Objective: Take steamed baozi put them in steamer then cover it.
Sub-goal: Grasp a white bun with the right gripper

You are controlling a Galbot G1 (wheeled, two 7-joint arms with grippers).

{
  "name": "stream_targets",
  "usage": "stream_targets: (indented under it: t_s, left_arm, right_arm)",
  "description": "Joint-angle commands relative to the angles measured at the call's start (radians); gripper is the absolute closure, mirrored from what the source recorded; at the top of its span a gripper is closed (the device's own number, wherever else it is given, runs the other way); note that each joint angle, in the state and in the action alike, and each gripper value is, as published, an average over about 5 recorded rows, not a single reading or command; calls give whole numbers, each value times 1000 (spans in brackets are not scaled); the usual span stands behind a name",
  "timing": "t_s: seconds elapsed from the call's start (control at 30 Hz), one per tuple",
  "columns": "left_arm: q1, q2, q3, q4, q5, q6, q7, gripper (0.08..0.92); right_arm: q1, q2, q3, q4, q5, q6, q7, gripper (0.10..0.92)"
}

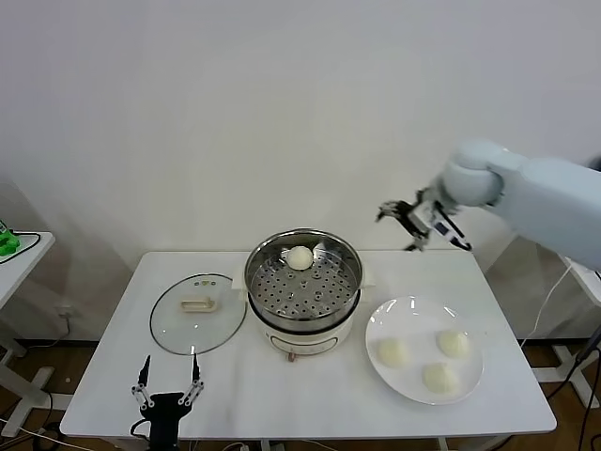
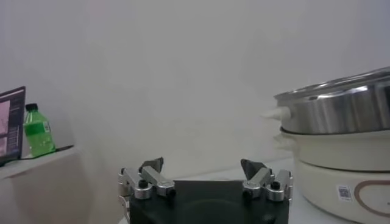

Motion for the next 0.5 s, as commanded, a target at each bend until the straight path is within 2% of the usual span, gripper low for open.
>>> stream_targets:
  t_s: [0.03, 0.2, 0.5]
  left_arm:
    - [-2, 2, 2, 1, 1, 1, 1, 177]
    - [-3, 0, 0, 1, 6, 2, 0, 177]
    - [-3, -14, -4, 1, 13, 1, -1, 177]
  right_arm:
    - [-148, -164, -7, 95, 117, -159, -31, 203]
    - [-217, -138, 7, 124, 191, -204, -10, 203]
    - [-302, -72, 45, 95, 196, -263, 1, 203]
